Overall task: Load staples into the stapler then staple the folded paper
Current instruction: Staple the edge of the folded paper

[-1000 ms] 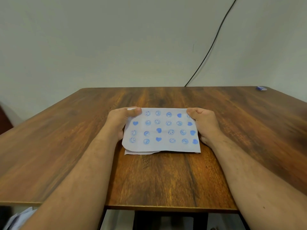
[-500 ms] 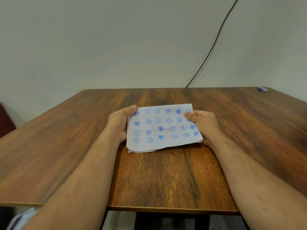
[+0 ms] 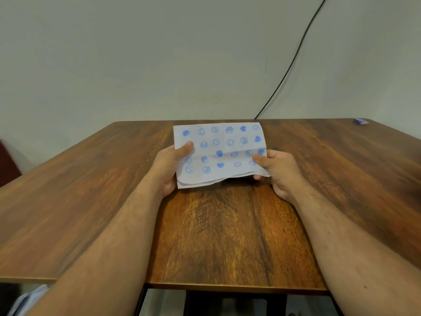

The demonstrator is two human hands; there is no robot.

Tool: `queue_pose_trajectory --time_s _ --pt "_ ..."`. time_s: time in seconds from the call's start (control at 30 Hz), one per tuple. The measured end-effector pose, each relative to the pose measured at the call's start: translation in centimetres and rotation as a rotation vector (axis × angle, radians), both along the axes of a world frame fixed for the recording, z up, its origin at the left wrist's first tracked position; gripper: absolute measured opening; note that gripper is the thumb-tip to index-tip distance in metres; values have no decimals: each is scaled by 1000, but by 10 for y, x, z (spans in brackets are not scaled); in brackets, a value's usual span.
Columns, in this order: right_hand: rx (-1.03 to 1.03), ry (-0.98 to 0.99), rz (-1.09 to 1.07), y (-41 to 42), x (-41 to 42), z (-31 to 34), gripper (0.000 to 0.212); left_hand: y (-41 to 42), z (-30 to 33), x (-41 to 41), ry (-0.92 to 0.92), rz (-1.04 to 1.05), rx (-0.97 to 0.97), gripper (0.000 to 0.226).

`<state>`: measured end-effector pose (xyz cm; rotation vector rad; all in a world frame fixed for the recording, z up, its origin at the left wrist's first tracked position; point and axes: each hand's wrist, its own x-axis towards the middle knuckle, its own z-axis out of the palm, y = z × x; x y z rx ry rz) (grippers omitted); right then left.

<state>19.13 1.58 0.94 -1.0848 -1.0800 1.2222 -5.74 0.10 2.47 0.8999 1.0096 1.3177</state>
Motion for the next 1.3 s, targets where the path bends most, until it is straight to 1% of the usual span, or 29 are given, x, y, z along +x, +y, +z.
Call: queue_pose_trajectory --time_s 0.03,0.1,0.2,0.3,0.37,0.43,0.5,0.57,0.67,0.8,0.87,0.97,1.03,1.1,1.17,1.23,1.3 --pt "-6 8 -8 0 1 0 8 0 0 2 41 -21 -4 31" --pt "-13 9 -1 -1 2 2 7 1 -1 4 97 8 11 38" --pt "-26 2 -1 -1 0 3 21 5 -1 2 55 138 36 50" --pt "-39 16 -55 -1 1 3 15 8 -2 0 37 222 57 73" --pt "-31 86 -81 0 2 2 17 8 -3 3 60 210 105 80" --pt "-19 117 -90 1 3 1 15 7 -5 4 92 182 143 77" --pt "-6 59 -90 2 3 -1 21 6 -6 3 137 134 162 55" --pt "-5 -21 -94 4 4 -4 28 3 -4 2 176 87 126 35" --pt "12 -110 -113 6 3 -5 28 3 -3 4 163 120 87 33" --pt "75 -225 -121 2 -1 -5 27 8 -4 1 33 195 123 39" --pt "129 -359 -144 -2 -3 -4 24 9 -4 1 11 232 128 43" --pt "290 -661 -192 -7 -7 -5 17 8 -5 3 -19 254 114 48" --pt "383 -873 -206 -10 -11 -7 16 8 -7 4 -37 251 105 42" --pt "454 -1067 -166 -10 -16 -8 25 7 -7 4 -52 234 93 31" --pt "487 -1232 -100 -9 -19 -8 40 7 -7 5 -59 233 82 25" --pt "485 -1343 -66 -9 -21 -9 49 8 -8 6 -73 226 95 25" --pt "452 -1399 -39 -8 -24 -9 49 9 -9 7 -88 200 128 31"
